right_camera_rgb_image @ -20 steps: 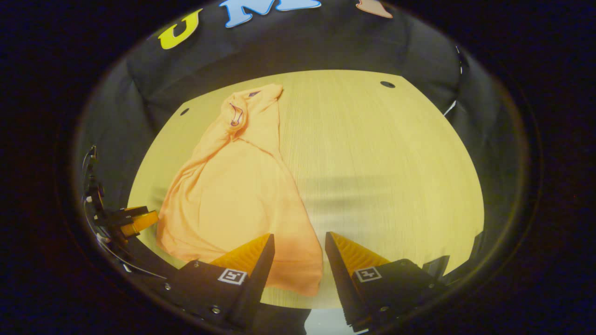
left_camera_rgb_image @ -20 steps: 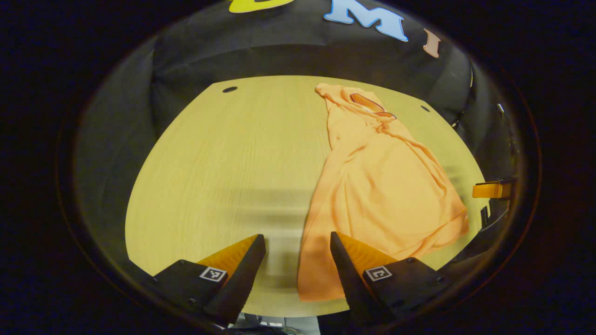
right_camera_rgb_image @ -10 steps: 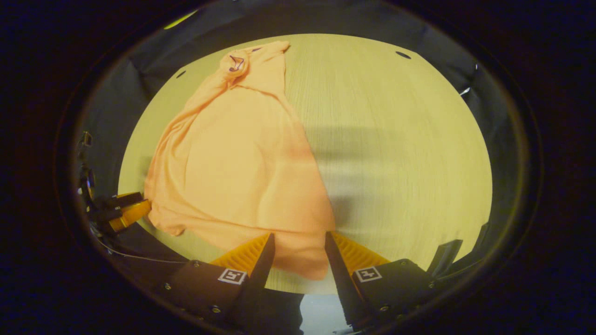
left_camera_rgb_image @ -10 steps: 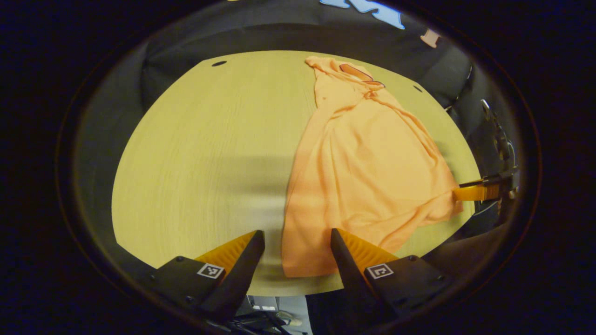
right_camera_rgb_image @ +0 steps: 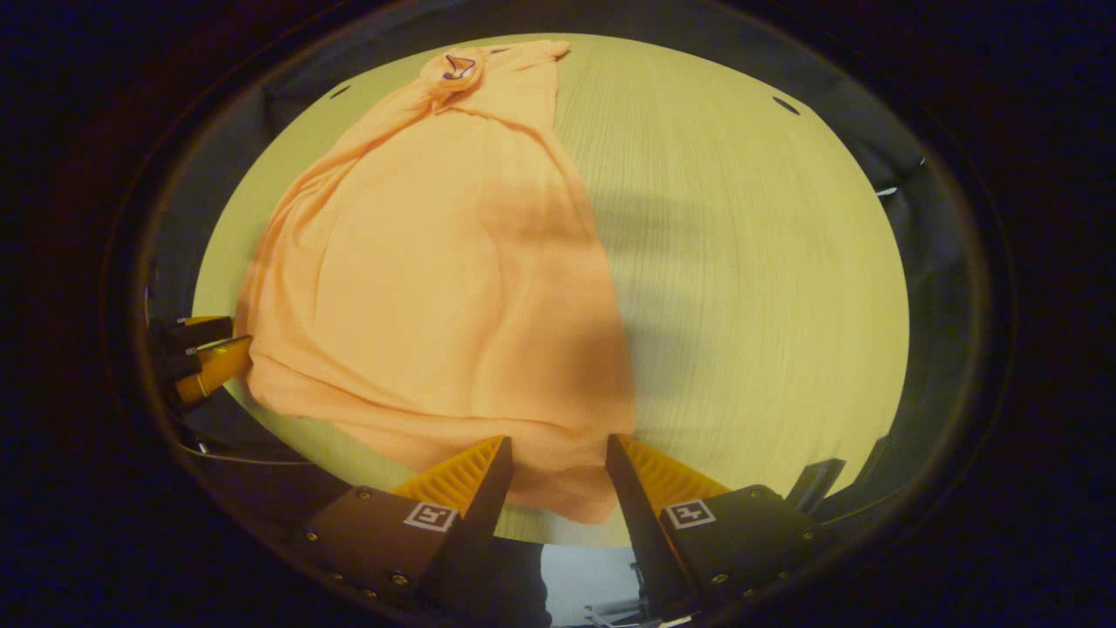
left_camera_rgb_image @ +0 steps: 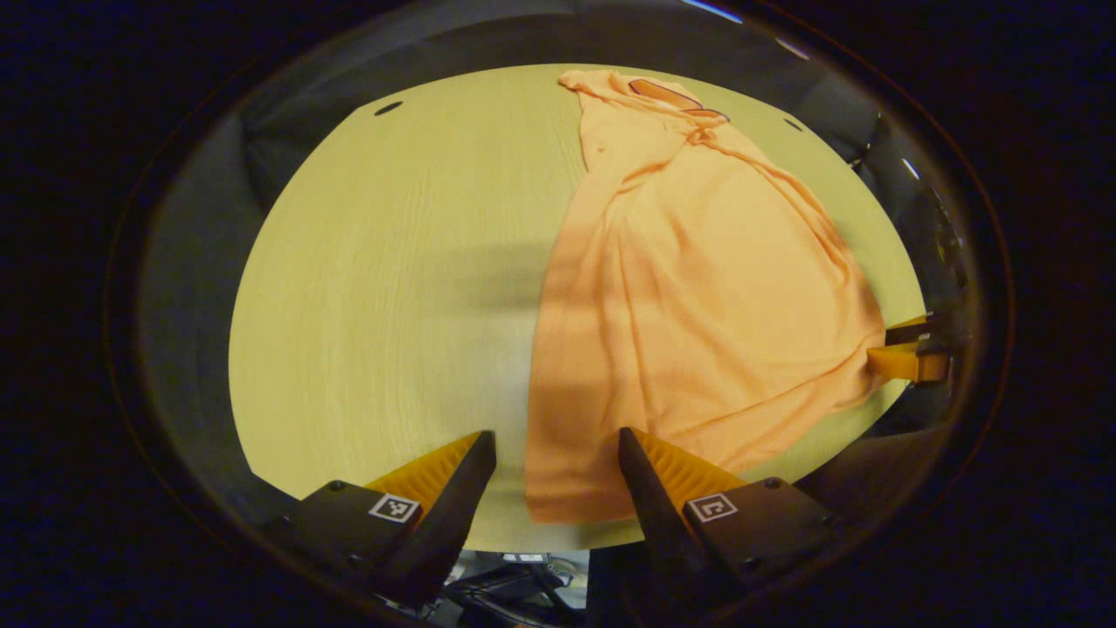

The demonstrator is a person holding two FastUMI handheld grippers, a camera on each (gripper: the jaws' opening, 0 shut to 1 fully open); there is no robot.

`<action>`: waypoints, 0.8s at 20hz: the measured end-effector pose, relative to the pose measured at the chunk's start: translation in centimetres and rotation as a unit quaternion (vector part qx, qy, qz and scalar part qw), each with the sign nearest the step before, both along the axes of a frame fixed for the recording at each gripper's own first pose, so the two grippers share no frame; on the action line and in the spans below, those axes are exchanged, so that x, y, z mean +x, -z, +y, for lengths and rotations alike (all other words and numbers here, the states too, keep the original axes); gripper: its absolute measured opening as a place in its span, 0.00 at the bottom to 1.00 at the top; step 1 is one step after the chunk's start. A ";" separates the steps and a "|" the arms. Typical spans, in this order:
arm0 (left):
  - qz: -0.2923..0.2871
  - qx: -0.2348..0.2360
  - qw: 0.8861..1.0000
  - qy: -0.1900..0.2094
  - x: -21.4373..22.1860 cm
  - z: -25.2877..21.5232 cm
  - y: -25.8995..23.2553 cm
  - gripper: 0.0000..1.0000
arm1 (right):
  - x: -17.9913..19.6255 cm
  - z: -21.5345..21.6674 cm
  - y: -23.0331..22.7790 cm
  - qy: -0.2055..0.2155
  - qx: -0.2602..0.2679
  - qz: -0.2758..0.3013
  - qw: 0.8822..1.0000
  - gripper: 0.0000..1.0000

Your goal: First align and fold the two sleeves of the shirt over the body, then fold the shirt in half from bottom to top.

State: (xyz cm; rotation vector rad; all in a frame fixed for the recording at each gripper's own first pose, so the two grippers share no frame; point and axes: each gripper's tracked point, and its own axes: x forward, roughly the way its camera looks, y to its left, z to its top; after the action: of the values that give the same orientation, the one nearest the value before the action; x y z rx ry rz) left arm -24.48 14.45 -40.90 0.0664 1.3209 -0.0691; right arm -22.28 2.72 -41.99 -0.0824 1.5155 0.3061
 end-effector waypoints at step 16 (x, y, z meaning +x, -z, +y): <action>0.075 0.010 0.997 0.032 0.7 -1.2 0.4 0.83 | 0.2 0.5 0.2 0.015 -0.013 0.035 0.999 0.76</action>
State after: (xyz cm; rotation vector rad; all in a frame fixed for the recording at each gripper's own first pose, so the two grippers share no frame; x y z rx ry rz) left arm -23.82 13.27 -41.28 0.1226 1.4691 -0.1158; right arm -22.09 3.24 -42.24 -0.0709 1.5895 0.2671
